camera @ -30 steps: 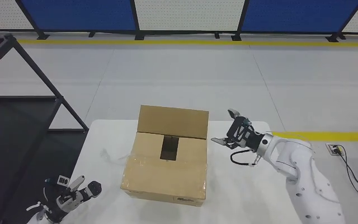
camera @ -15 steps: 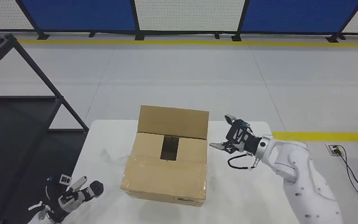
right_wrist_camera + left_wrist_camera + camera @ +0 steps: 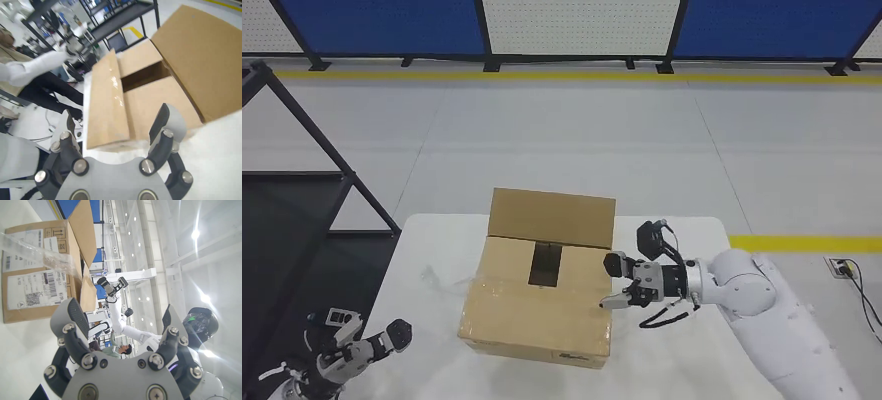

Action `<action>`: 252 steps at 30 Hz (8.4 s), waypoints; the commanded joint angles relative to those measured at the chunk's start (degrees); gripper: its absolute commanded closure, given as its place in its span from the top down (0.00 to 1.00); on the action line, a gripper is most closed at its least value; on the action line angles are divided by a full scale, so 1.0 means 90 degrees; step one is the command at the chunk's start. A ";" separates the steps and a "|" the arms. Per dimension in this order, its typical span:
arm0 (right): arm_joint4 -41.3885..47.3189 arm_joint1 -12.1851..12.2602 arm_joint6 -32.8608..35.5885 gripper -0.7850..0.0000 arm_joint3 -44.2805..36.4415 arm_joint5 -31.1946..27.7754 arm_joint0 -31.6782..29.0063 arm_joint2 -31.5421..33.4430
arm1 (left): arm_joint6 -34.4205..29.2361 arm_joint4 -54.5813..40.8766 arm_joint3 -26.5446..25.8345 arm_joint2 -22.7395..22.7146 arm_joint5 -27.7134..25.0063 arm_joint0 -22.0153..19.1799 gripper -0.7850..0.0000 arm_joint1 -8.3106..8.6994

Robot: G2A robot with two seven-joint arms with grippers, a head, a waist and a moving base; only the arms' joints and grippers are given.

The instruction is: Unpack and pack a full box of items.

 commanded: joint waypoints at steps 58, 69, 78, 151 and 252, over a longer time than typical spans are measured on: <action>0.1768 0.1742 -0.0721 1.00 -0.1863 -0.0732 0.1448 -0.4195 | 0.0613 -0.0095 -0.0286 -0.0016 0.0037 0.0134 1.00 -0.0071; 0.1812 0.1916 -0.0722 1.00 -0.2038 -0.0732 0.2257 -0.5548 | 0.0613 -0.0095 -0.0286 -0.0016 0.0037 0.0134 1.00 -0.0071; 0.1513 0.1673 -0.0708 1.00 -0.1633 -0.0718 0.2123 -0.5577 | 0.0613 -0.0095 -0.0286 -0.0016 0.0037 0.0134 1.00 -0.0071; 0.2781 0.1706 -0.0722 1.00 -0.1680 -0.0732 0.1175 -0.3882 | 0.0536 0.0768 -0.1133 0.0378 -0.0173 0.0692 1.00 -0.0117; 0.3958 -0.1002 -0.2769 1.00 0.0218 0.6711 0.2329 -0.4498 | 0.3257 0.1624 -0.0890 0.0373 -0.0414 0.0269 1.00 -0.0320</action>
